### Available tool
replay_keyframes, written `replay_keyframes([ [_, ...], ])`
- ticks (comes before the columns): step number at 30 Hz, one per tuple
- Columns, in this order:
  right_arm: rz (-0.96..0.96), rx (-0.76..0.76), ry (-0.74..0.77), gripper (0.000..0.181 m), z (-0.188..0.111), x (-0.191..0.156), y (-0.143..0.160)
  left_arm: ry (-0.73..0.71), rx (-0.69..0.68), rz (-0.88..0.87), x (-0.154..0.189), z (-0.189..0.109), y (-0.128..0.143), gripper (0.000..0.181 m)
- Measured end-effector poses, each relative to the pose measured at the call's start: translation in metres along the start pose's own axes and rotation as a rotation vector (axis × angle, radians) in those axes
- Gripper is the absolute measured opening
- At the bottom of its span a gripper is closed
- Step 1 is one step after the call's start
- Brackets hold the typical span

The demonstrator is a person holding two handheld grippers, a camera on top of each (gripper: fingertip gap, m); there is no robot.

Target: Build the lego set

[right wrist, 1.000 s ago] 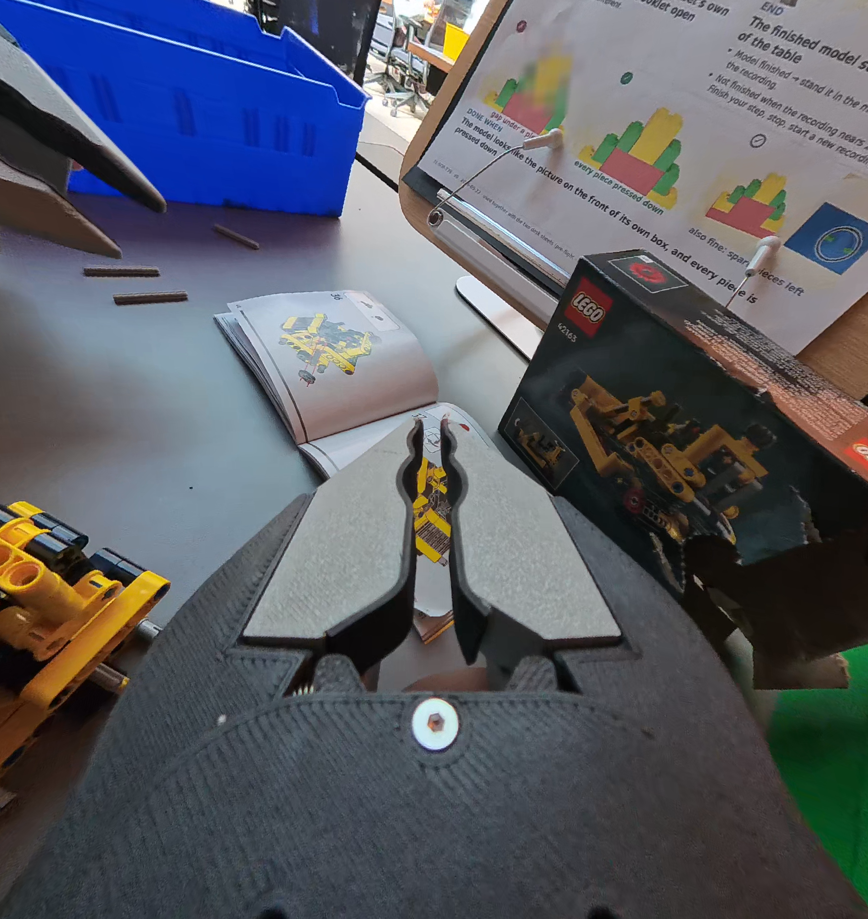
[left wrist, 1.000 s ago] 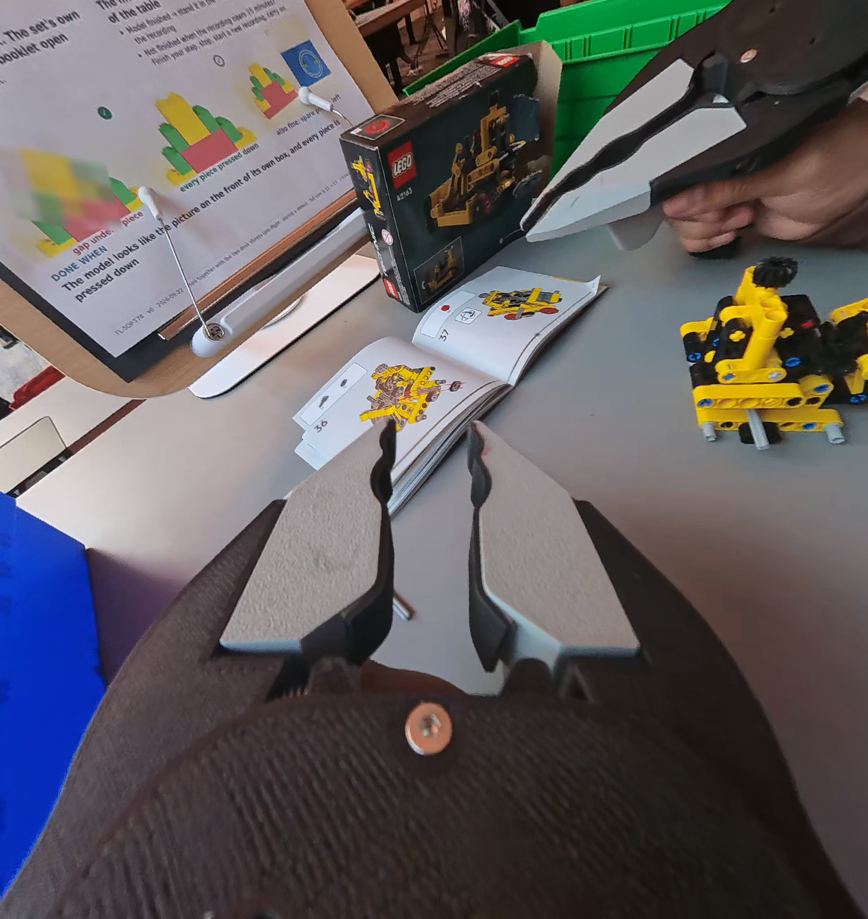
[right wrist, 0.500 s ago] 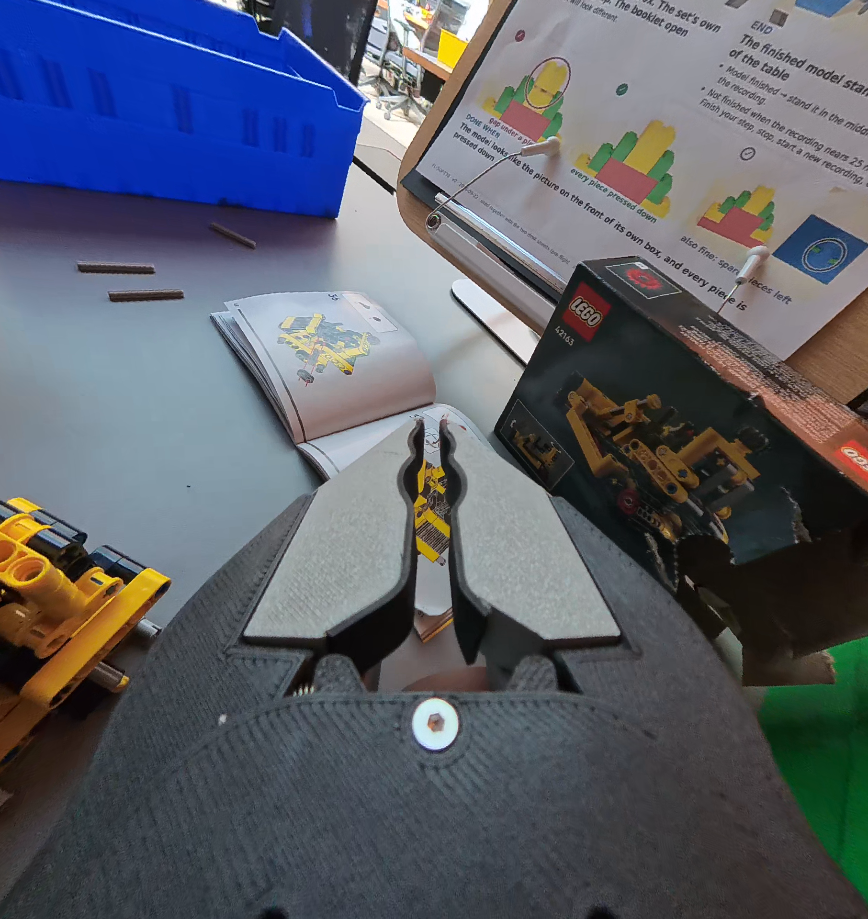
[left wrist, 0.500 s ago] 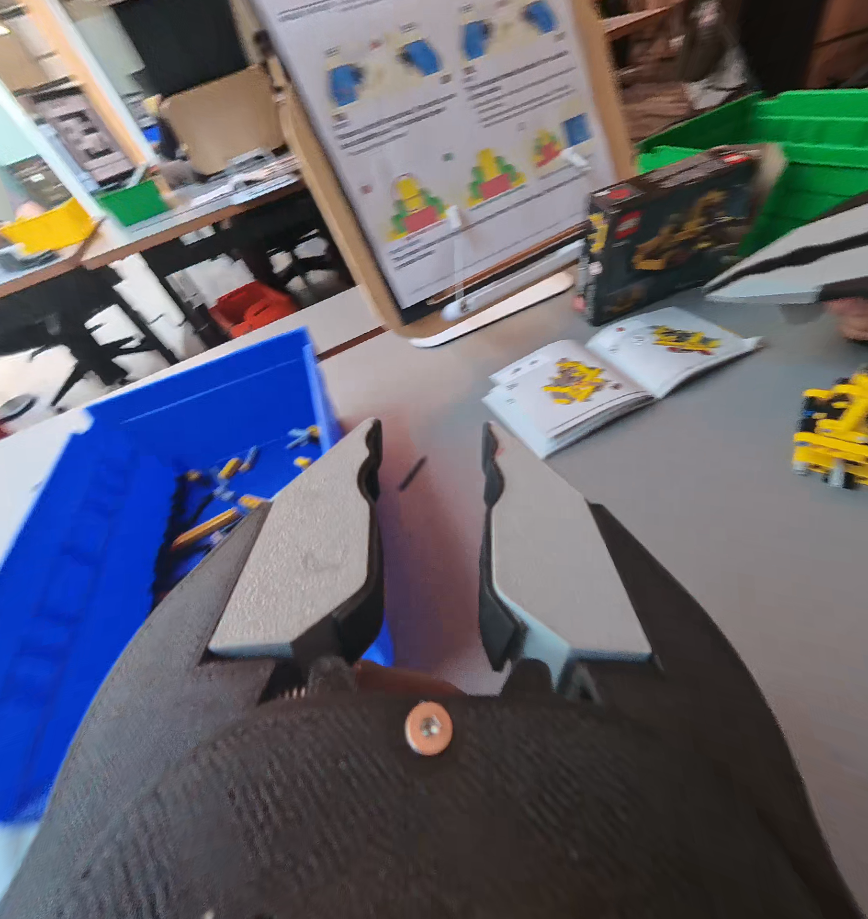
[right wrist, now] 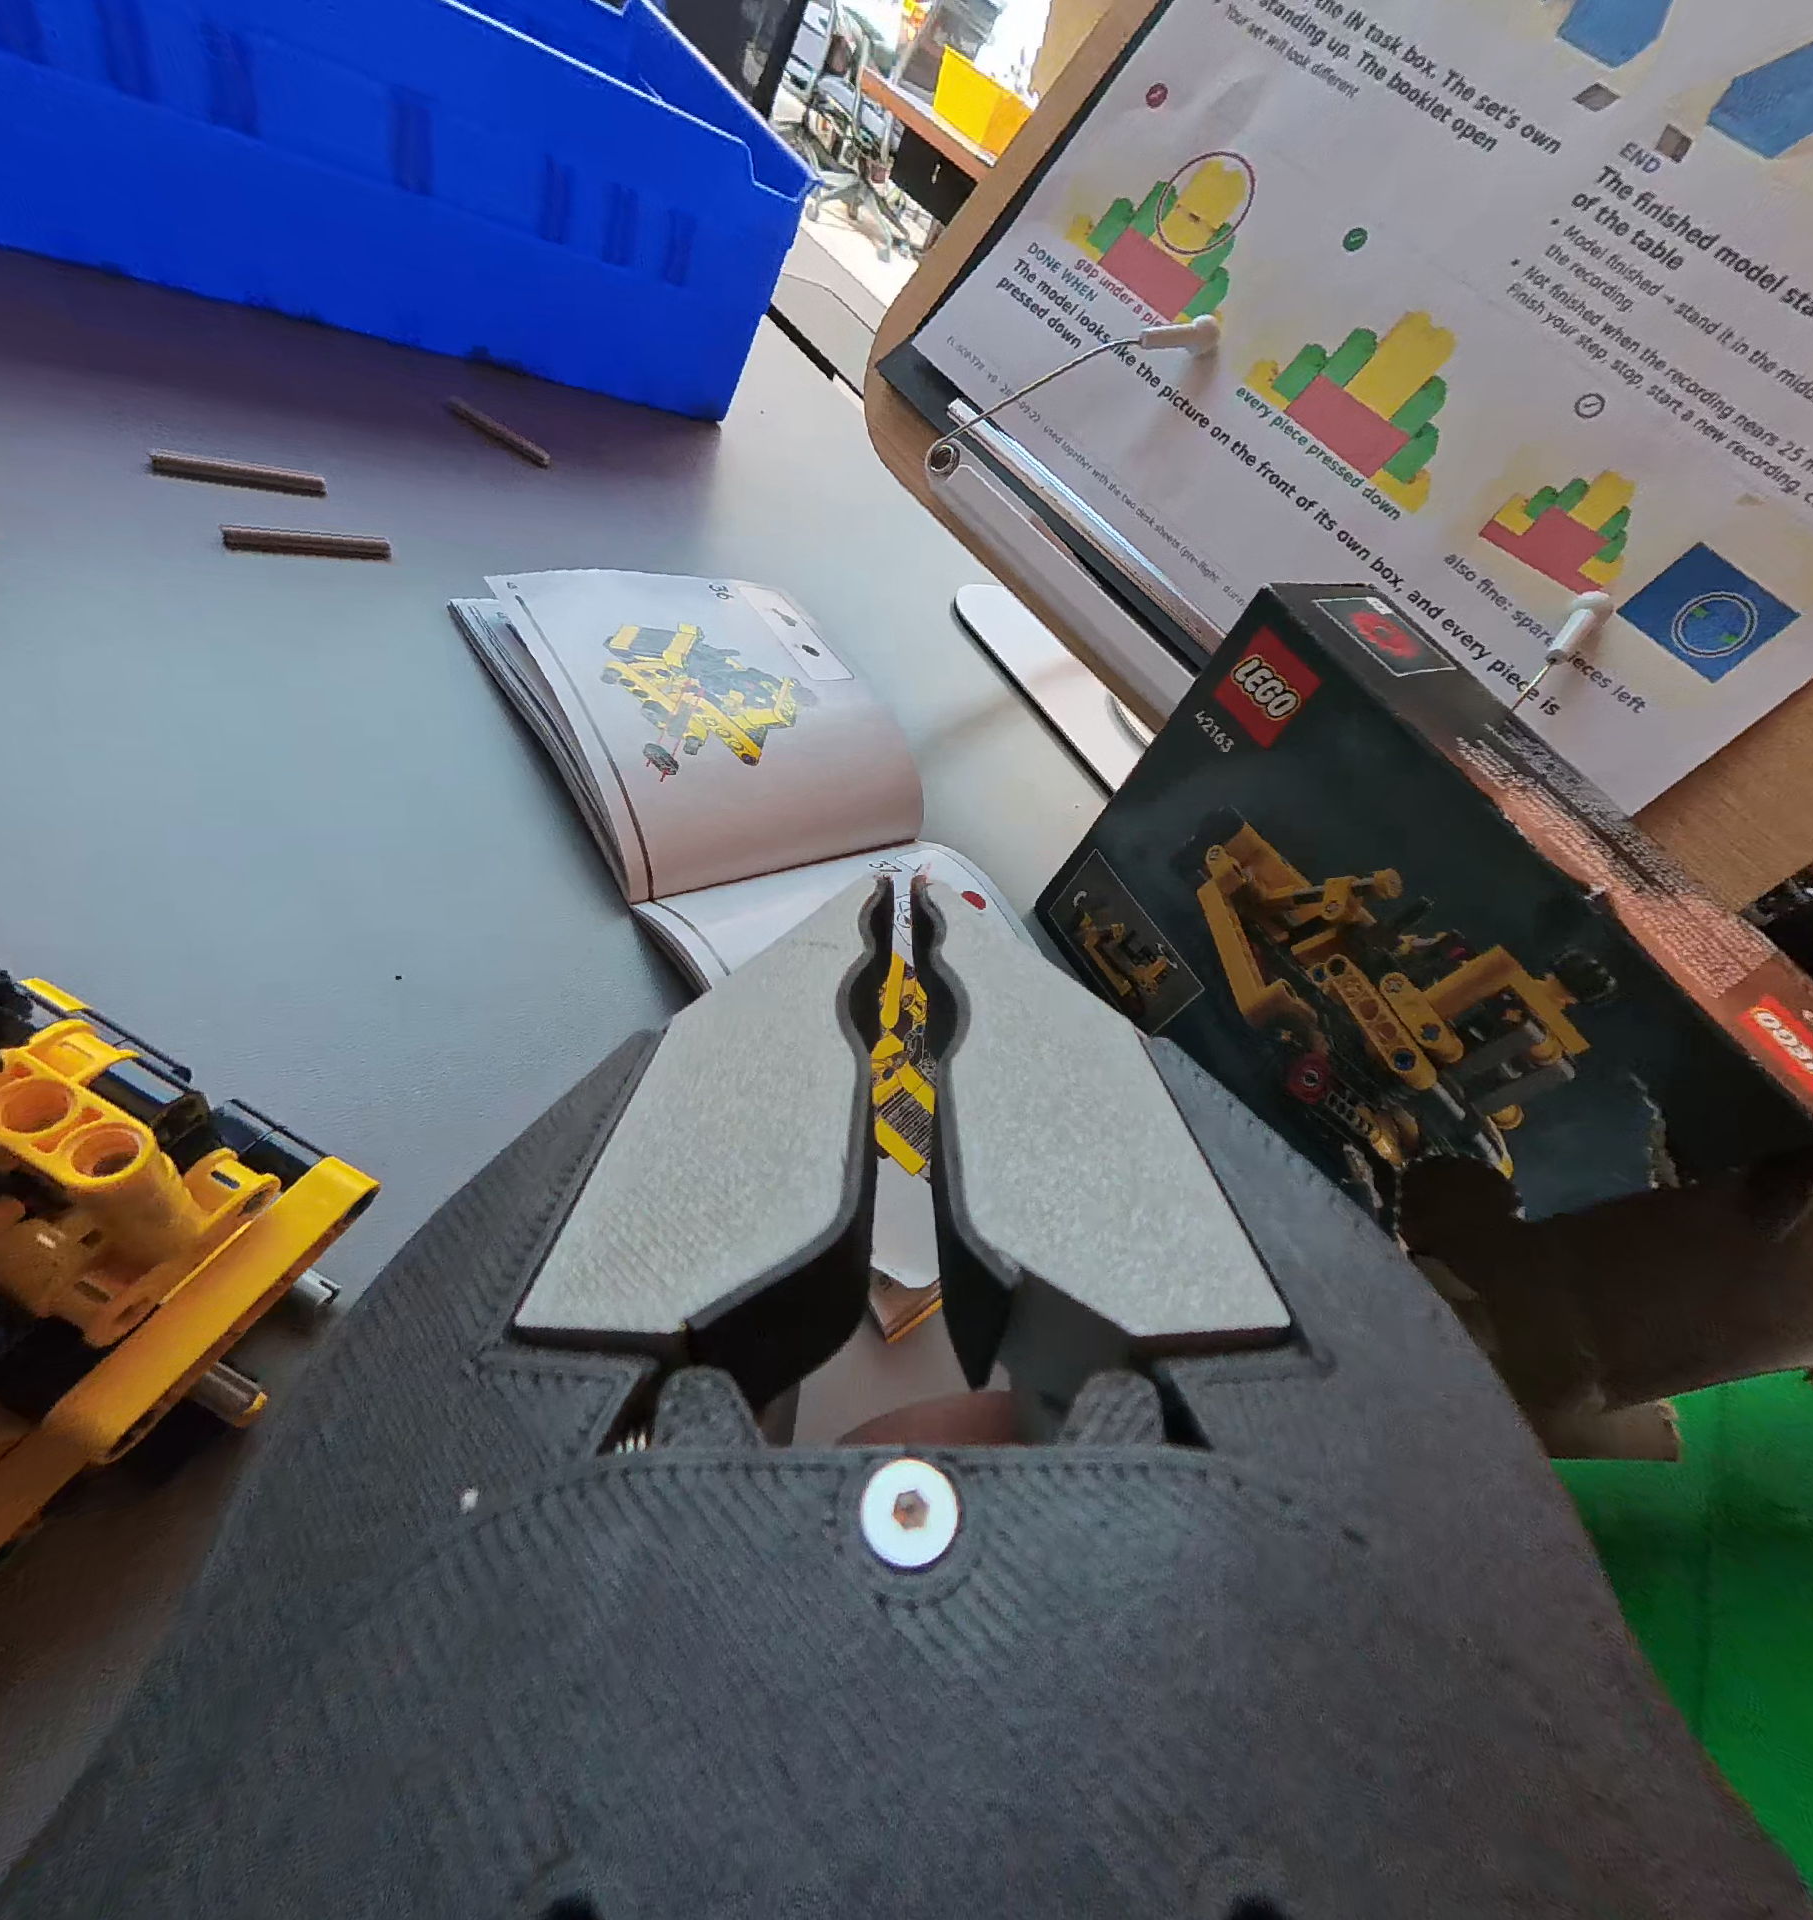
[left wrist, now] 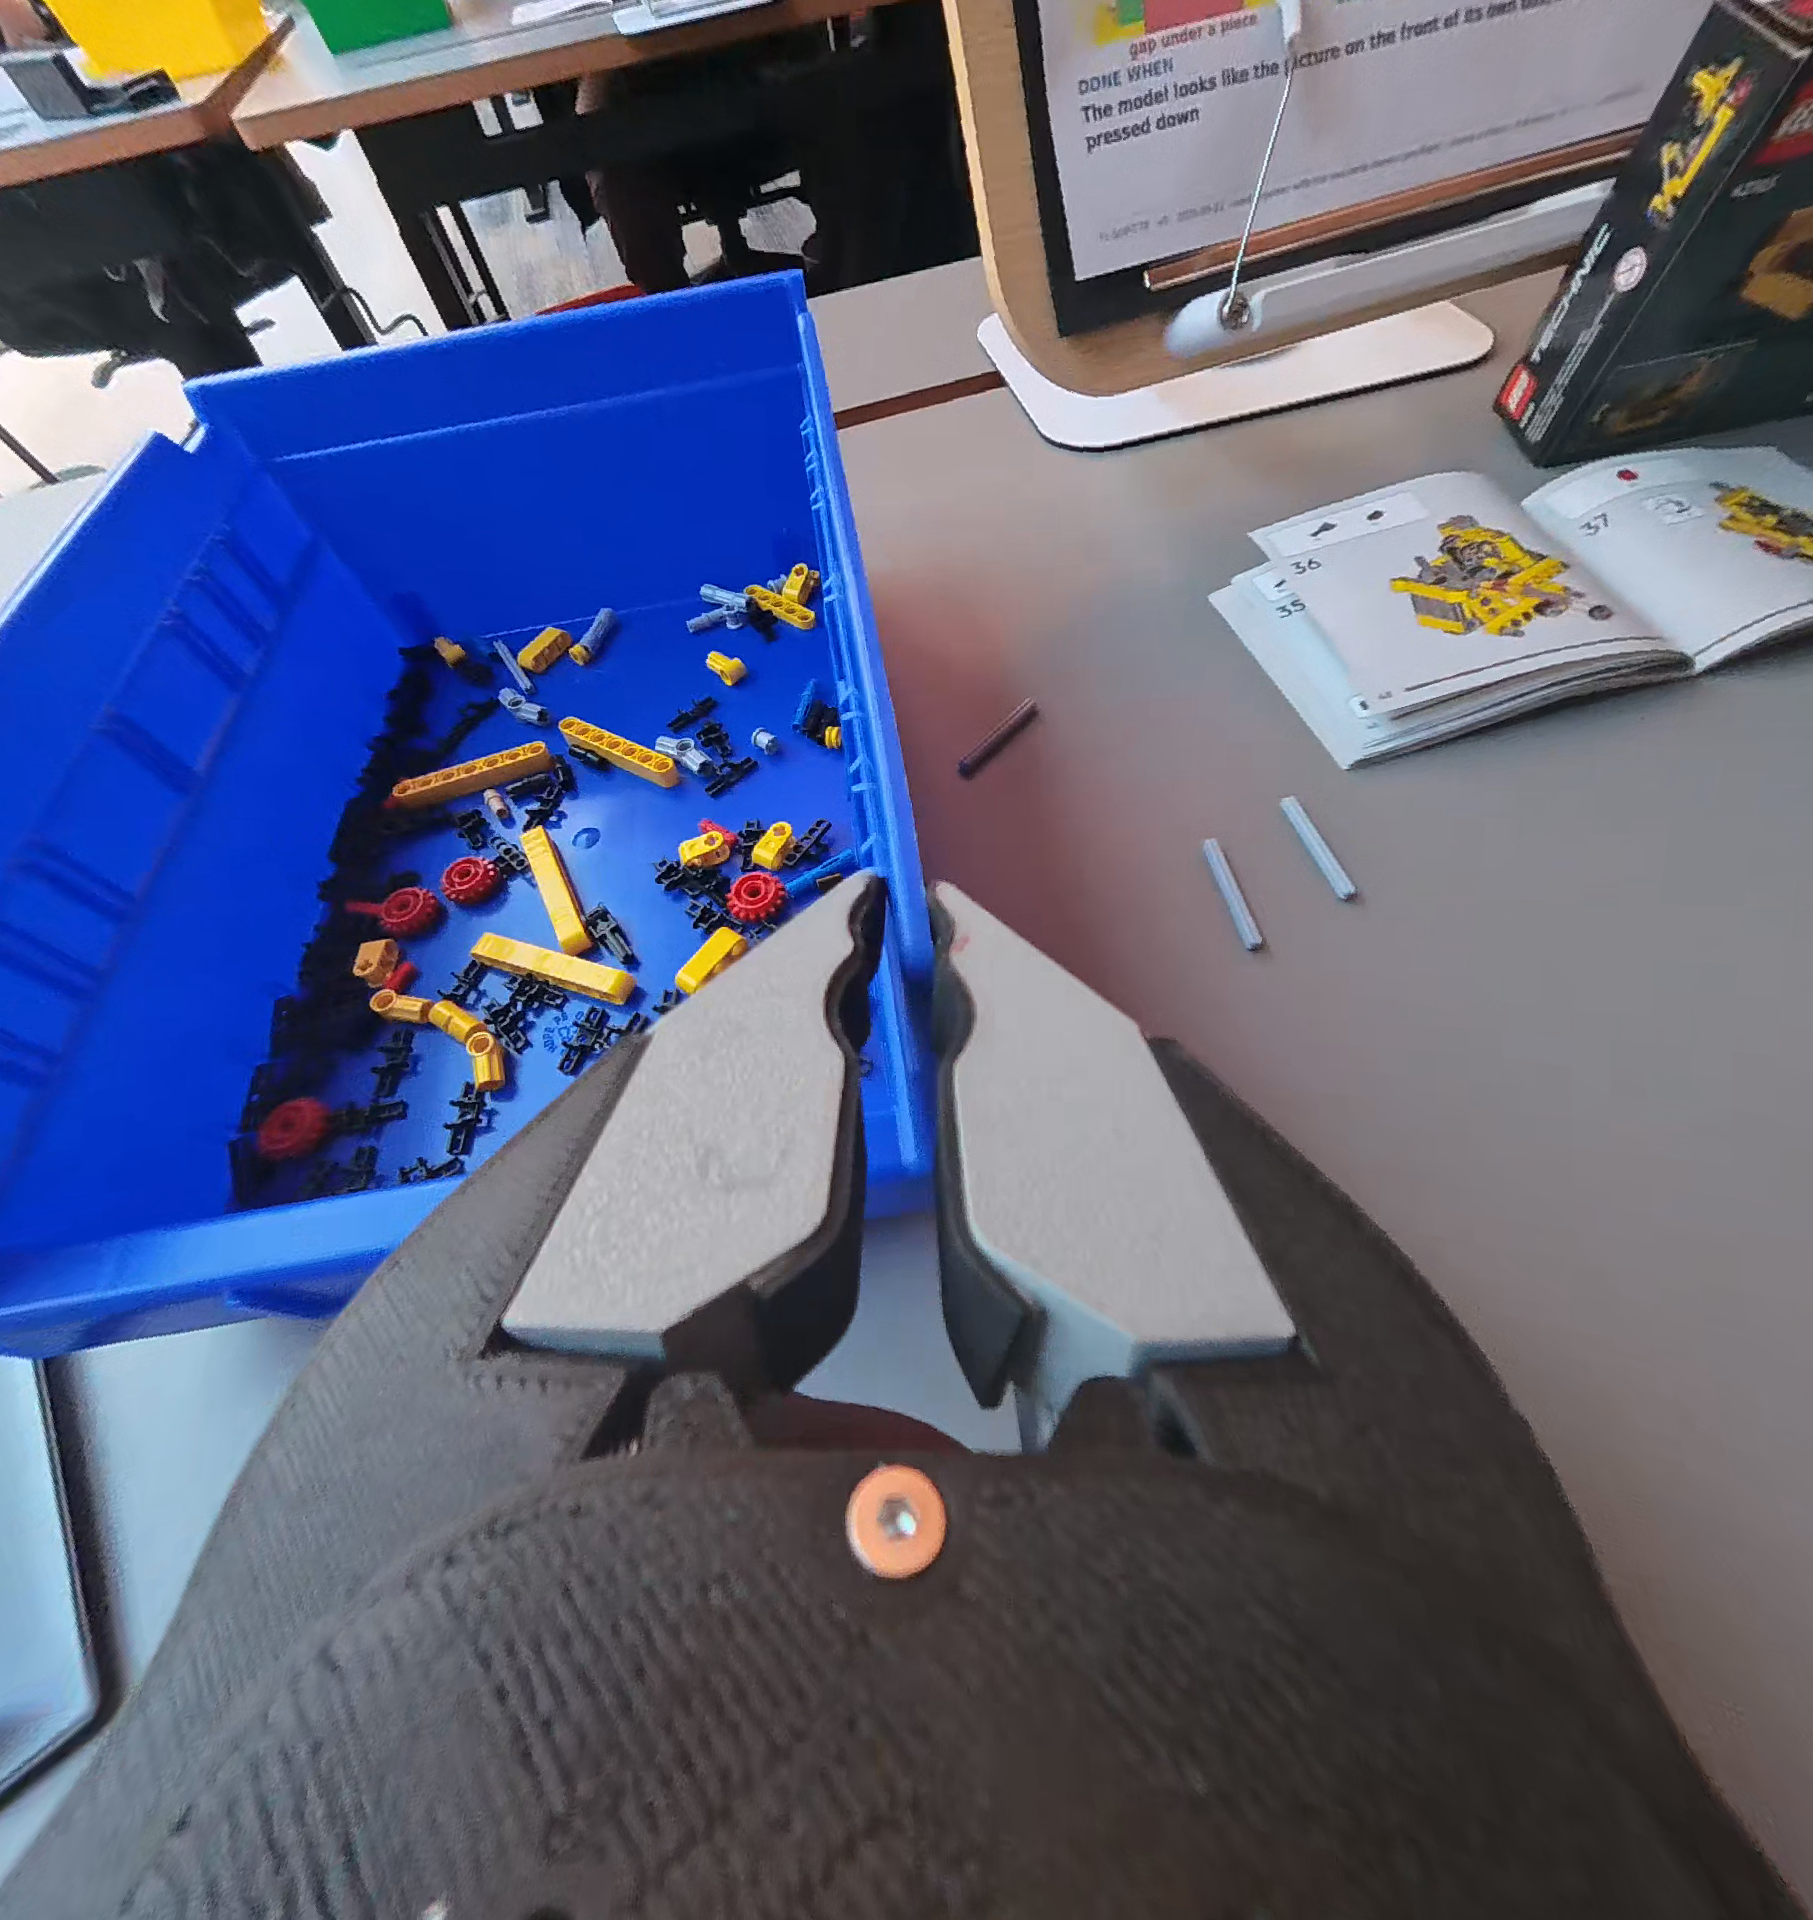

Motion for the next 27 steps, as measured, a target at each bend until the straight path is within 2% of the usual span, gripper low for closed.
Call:
replay_keyframes([
  [4, 0.009, 0.002, 0.000, 0.000, -0.002, 0.001, 0.001, 0.149, -0.008, -0.052, 0.015, -0.010, -0.001, 0.011],
  [7, 0.027, 0.007, 0.007, 0.000, -0.003, 0.003, 0.001, 0.213, 0.087, -0.060, 0.013, -0.034, -0.010, 0.015],
  [10, 0.040, -0.002, 0.001, 0.000, -0.003, 0.004, 0.002, 0.101, 0.173, -0.040, -0.021, -0.057, -0.032, 0.018],
  [12, 0.043, -0.015, -0.015, 0.000, -0.002, 0.003, 0.002, 0.027, 0.189, -0.017, -0.049, -0.061, -0.052, 0.018],
  [14, 0.049, -0.047, -0.040, 0.000, 0.001, 0.003, 0.004, 0.043, 0.166, -0.014, -0.069, -0.053, -0.072, 0.032],
  [16, 0.058, -0.090, -0.072, 0.005, 0.005, 0.002, 0.007, 0.081, 0.120, -0.023, -0.084, -0.031, -0.085, 0.050],
  [17, 0.067, -0.111, -0.081, 0.007, 0.006, 0.002, 0.008, 0.076, 0.094, -0.036, -0.091, -0.017, -0.089, 0.052],
  [20, 0.100, -0.140, -0.085, 0.012, 0.008, 0.005, 0.010, 0.038, 0.071, -0.066, -0.107, 0.021, -0.091, 0.053],
  [22, 0.127, -0.156, -0.083, 0.016, 0.008, 0.008, 0.013, -0.044, 0.116, -0.086, -0.119, 0.040, -0.088, 0.048],
  [23, 0.140, -0.163, -0.086, 0.018, 0.007, 0.009, 0.014, -0.067, 0.153, -0.114, -0.123, 0.046, -0.085, 0.045],
  [27, 0.221, -0.173, -0.153, 0.028, 0.009, 0.015, 0.017, 0.015, 0.252, -0.201, -0.124, 0.051, -0.070, 0.039],
])
Point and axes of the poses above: each gripper's, where its closed fingertips meet, z out along the fingers, y out of its underside, x = y × z across the jaws, the point moved 7 cm from there along -z, back along the fingers, and after that the axes turned 10 degrees about -x, right-handed, at the moved point
